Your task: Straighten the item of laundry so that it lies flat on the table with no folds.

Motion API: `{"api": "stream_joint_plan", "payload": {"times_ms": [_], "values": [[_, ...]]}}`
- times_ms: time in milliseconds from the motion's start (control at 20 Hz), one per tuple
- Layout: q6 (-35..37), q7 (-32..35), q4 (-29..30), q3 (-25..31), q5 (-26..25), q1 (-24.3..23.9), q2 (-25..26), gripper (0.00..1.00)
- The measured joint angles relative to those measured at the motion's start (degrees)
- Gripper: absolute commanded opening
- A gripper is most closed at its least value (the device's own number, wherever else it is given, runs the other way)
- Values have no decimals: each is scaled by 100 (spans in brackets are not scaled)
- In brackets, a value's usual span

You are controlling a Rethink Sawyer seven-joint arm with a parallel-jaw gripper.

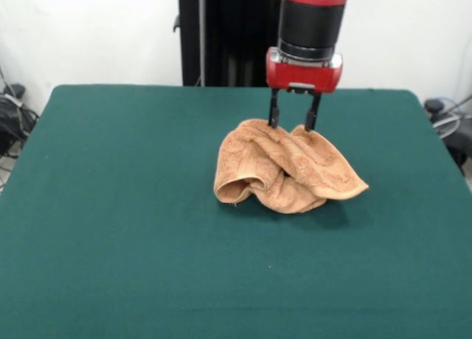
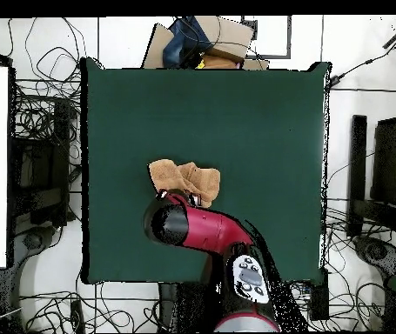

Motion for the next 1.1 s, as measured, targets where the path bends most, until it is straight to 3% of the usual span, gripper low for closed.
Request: {"api": "stream_joint_plan", "payload": {"times_ms": [650, 1100], "values": [[24, 1, -8, -235, 386, 503, -32, 100], [24, 1, -9, -277, 463, 424, -4, 100]]}}
